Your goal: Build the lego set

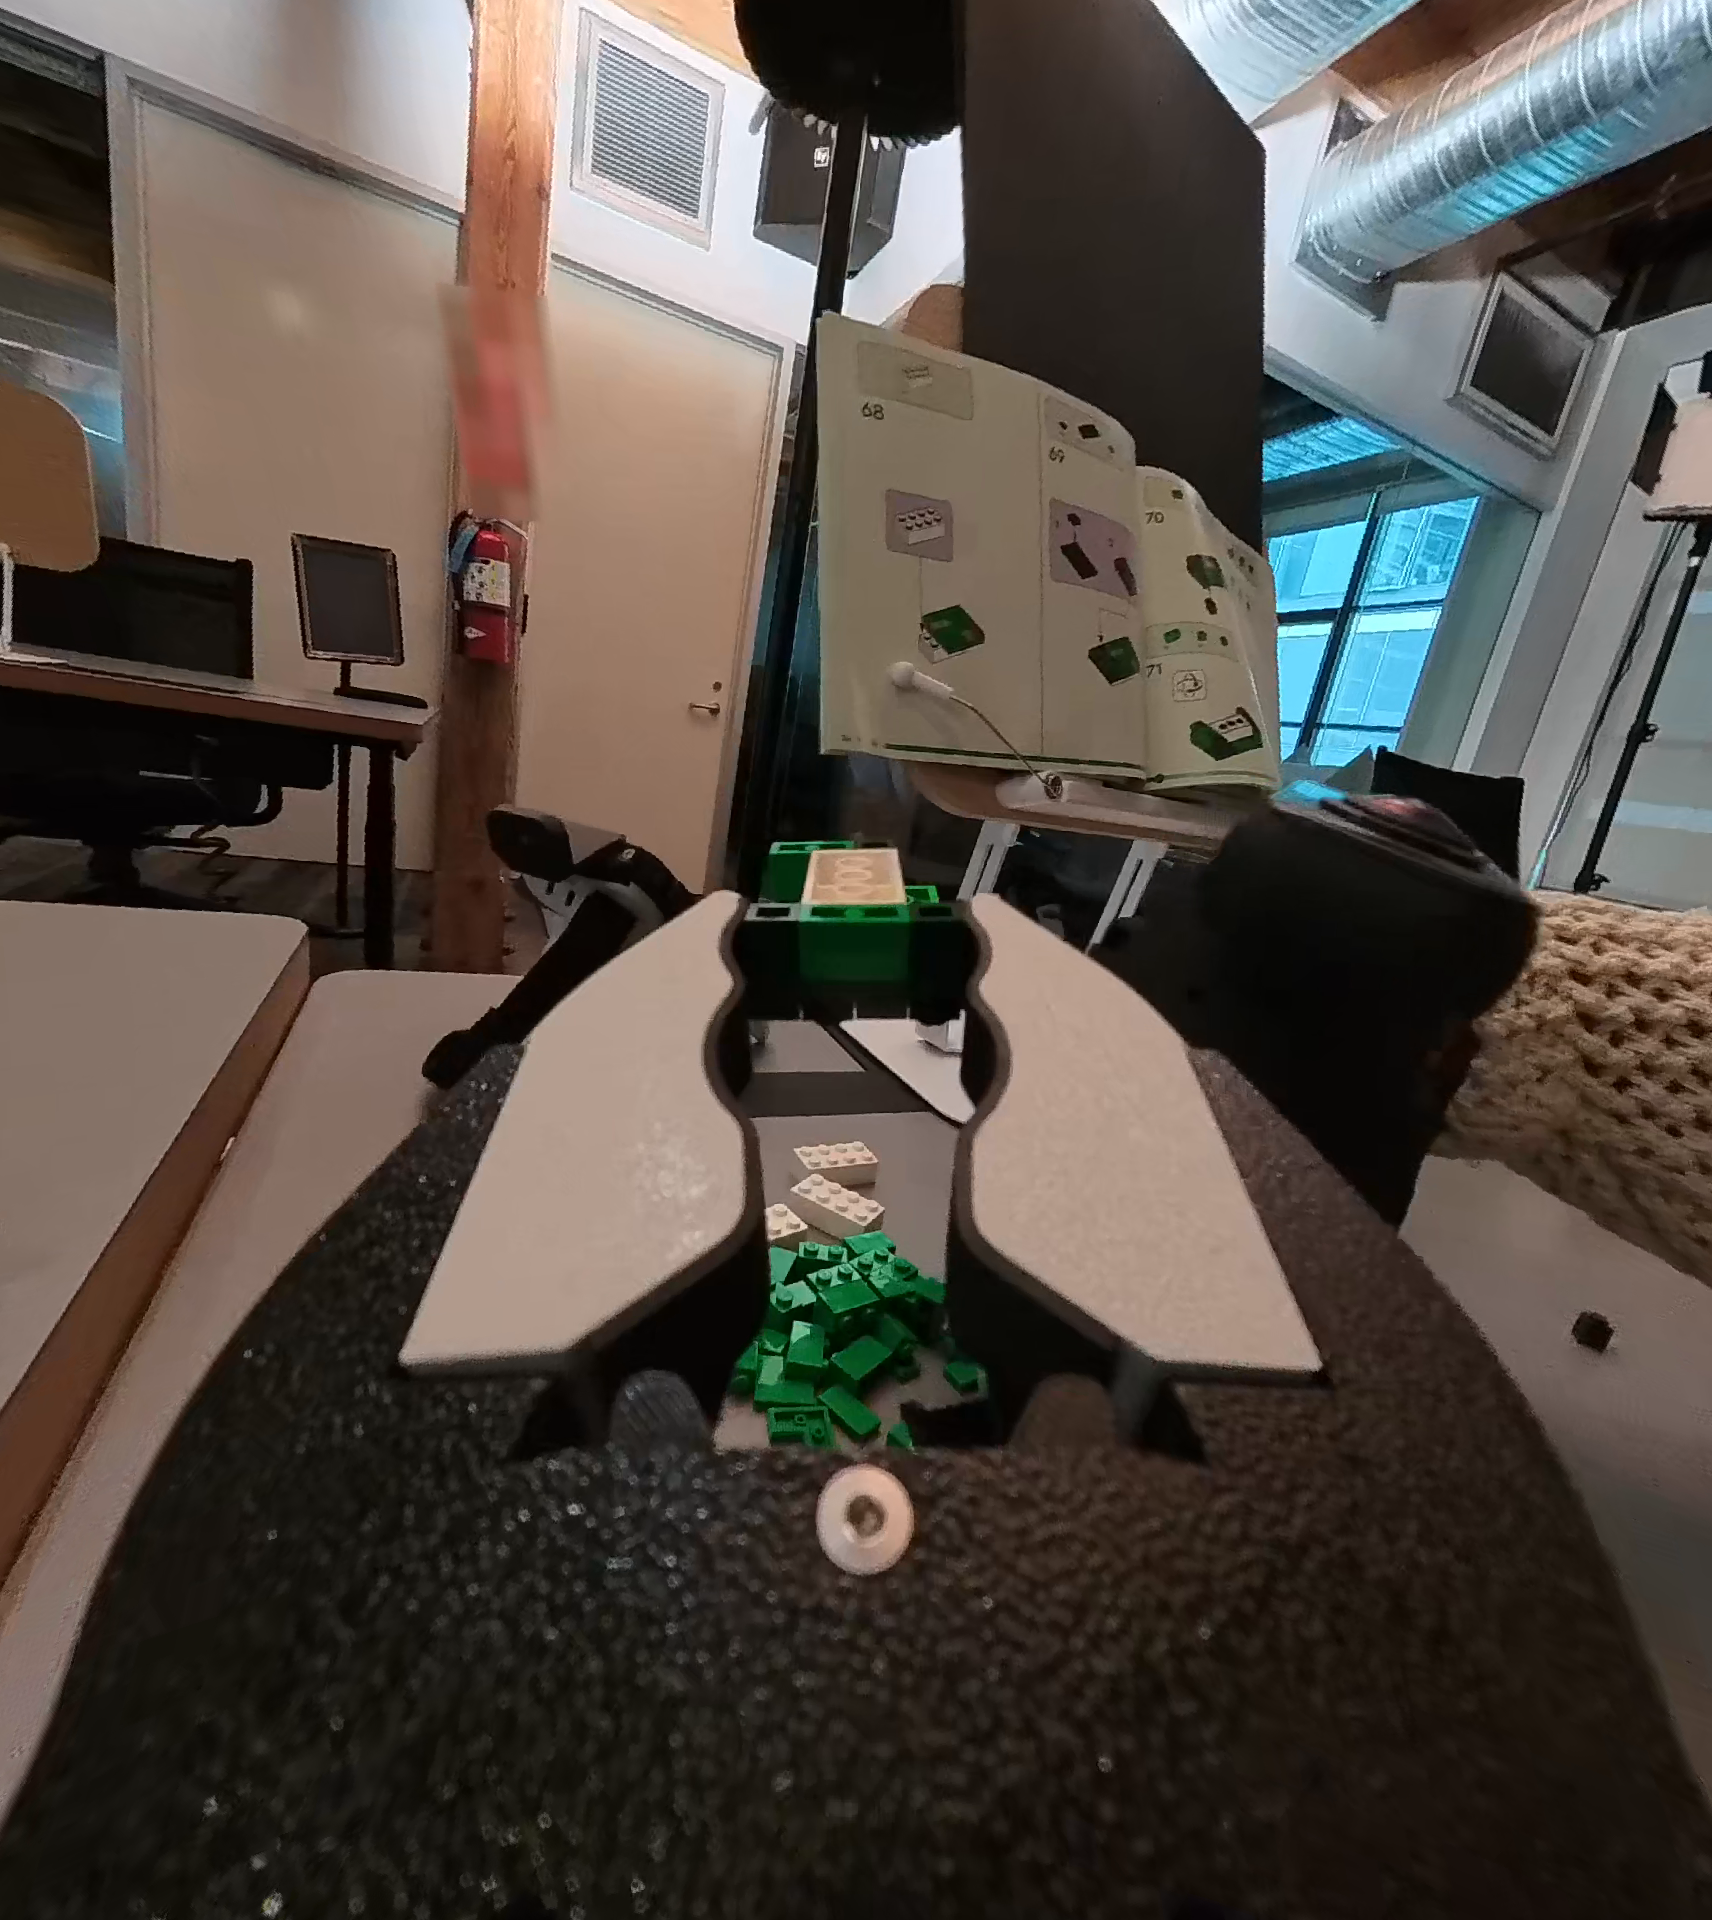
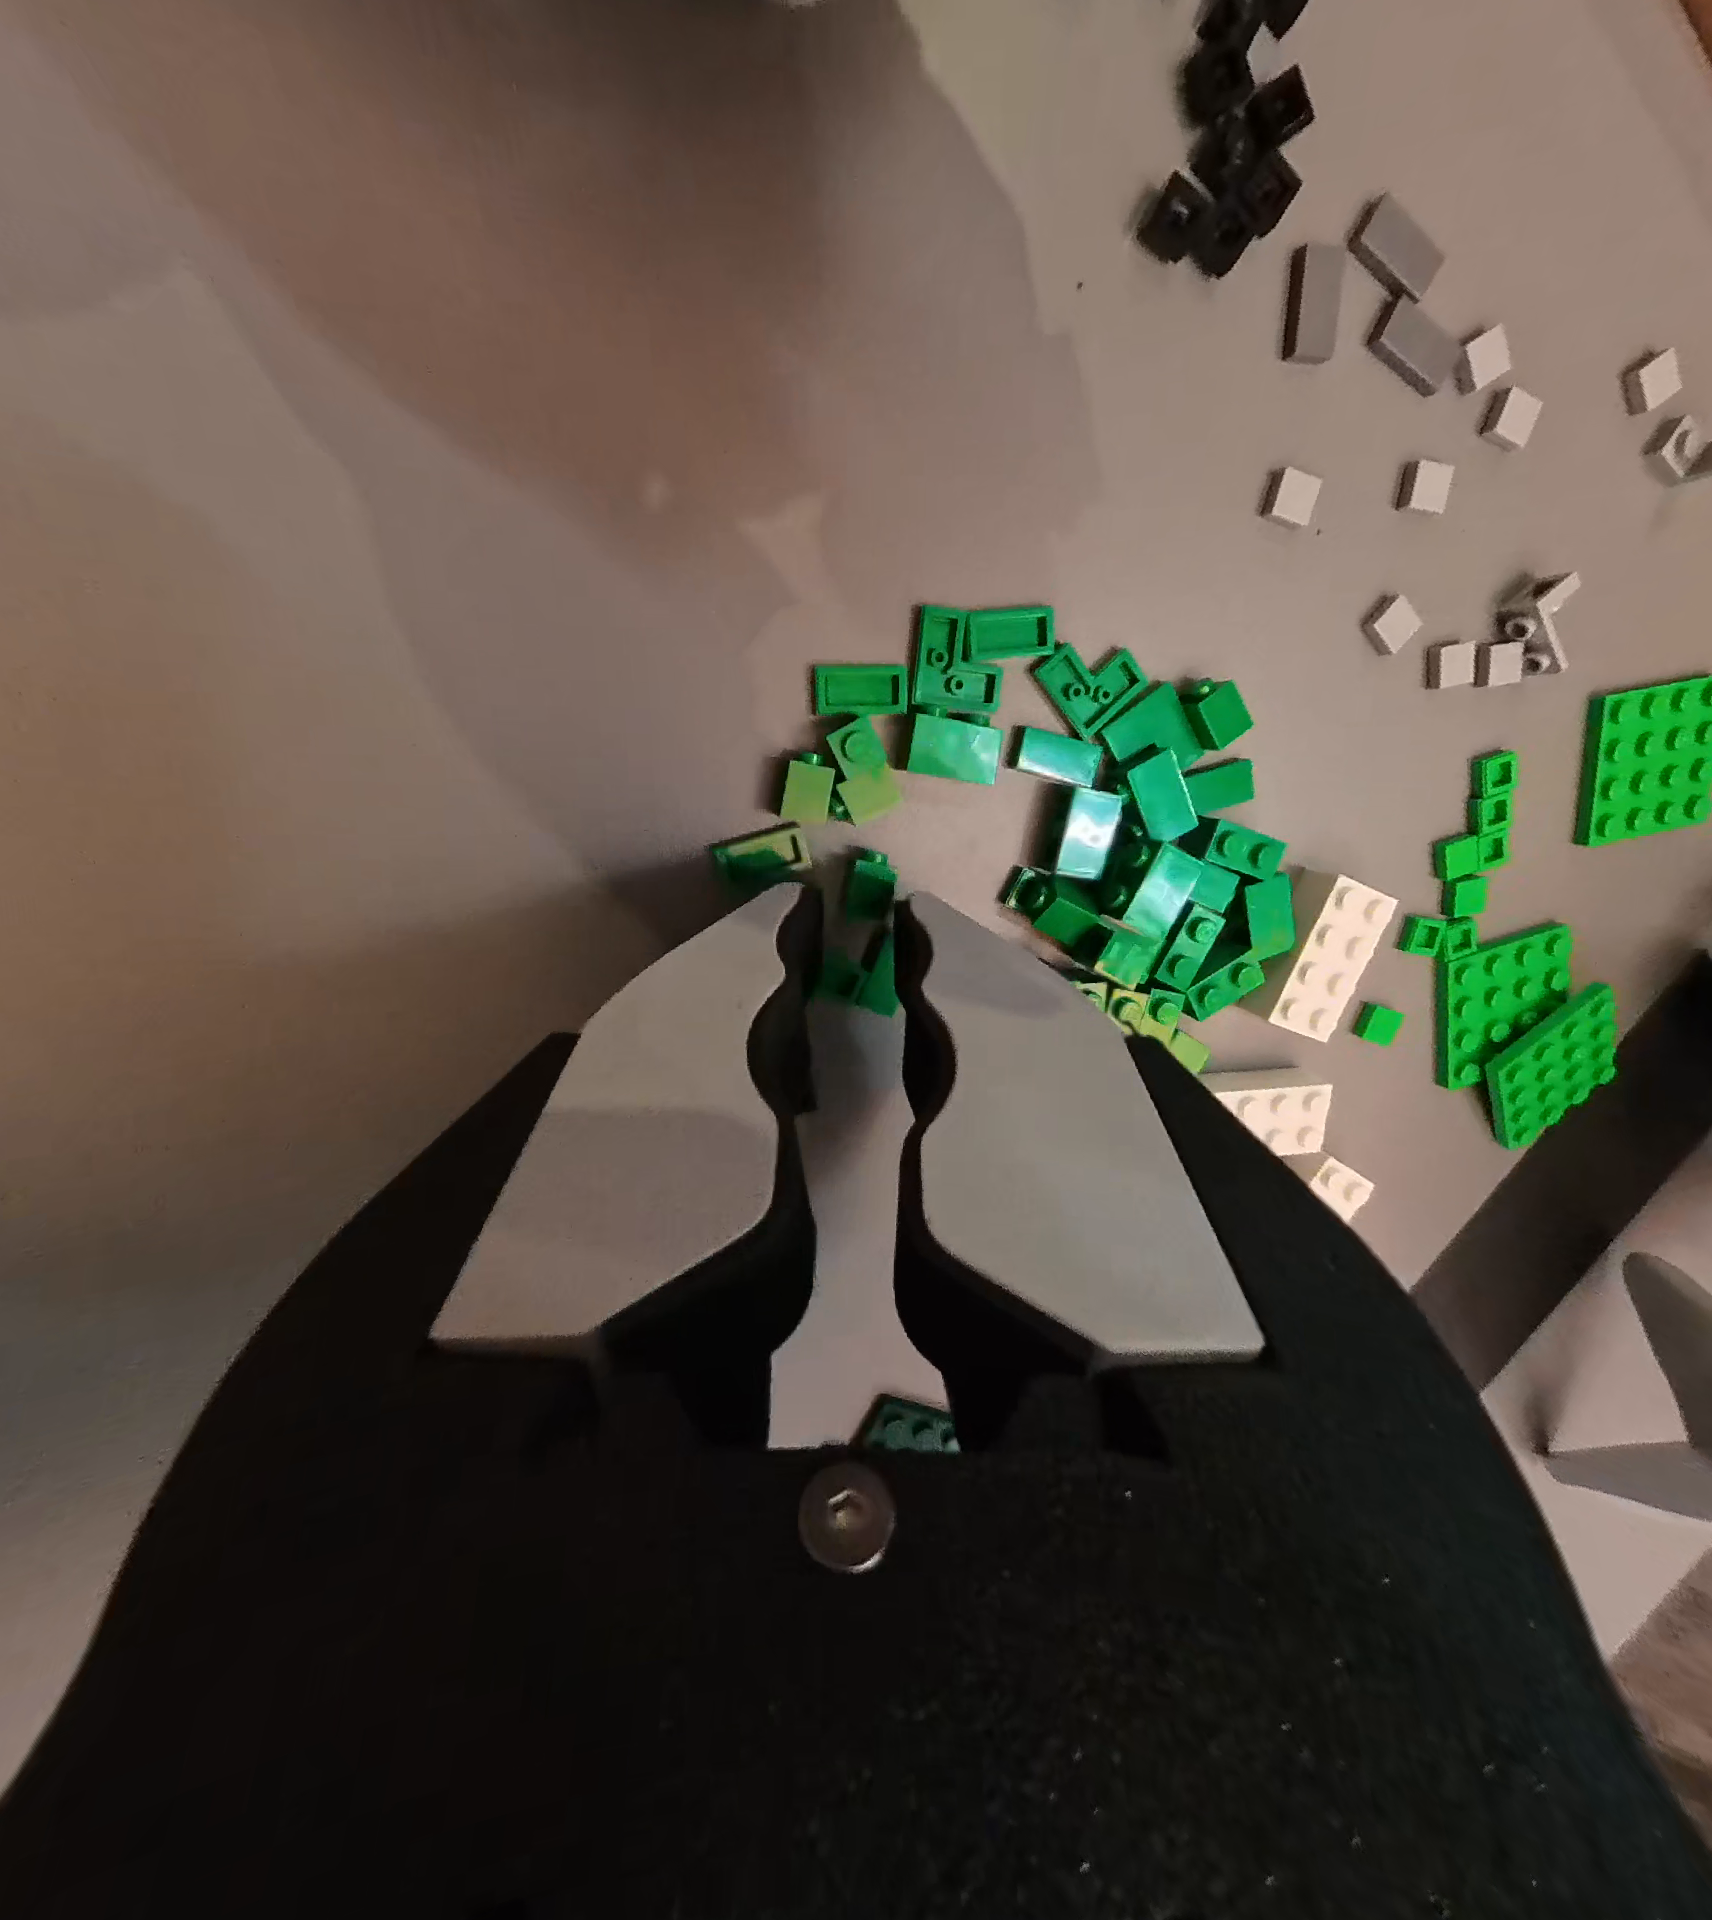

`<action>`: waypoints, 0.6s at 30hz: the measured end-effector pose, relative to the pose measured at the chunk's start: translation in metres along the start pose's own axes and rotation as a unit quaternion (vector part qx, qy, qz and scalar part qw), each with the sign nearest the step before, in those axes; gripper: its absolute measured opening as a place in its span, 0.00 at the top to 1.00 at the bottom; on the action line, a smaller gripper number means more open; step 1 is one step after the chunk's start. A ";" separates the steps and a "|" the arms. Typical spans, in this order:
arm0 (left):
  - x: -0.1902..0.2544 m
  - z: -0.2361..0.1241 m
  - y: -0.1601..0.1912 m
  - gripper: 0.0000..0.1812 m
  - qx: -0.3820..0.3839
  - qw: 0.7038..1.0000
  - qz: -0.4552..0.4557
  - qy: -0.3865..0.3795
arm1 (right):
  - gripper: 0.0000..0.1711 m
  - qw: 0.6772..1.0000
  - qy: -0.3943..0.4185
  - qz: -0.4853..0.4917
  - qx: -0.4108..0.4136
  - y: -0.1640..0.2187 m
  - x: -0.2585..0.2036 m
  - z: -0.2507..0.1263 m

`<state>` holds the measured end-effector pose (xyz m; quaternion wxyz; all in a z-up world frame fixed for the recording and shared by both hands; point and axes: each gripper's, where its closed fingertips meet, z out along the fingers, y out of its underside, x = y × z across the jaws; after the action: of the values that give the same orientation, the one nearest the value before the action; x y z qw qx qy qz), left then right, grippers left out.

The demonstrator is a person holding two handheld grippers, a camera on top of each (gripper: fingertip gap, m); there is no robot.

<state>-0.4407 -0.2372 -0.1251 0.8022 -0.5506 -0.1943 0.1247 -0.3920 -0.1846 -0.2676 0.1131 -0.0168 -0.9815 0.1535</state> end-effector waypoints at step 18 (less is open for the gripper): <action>0.084 0.014 0.022 0.80 -0.039 0.983 0.008 0.179 | 0.95 0.969 0.157 0.184 0.046 0.039 -0.055 -0.102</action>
<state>-0.3713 -0.1825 -0.1266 0.8010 -0.5963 -0.0477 0.0231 -0.3149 -0.1211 -0.1969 0.2366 -0.2157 -0.9233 0.2120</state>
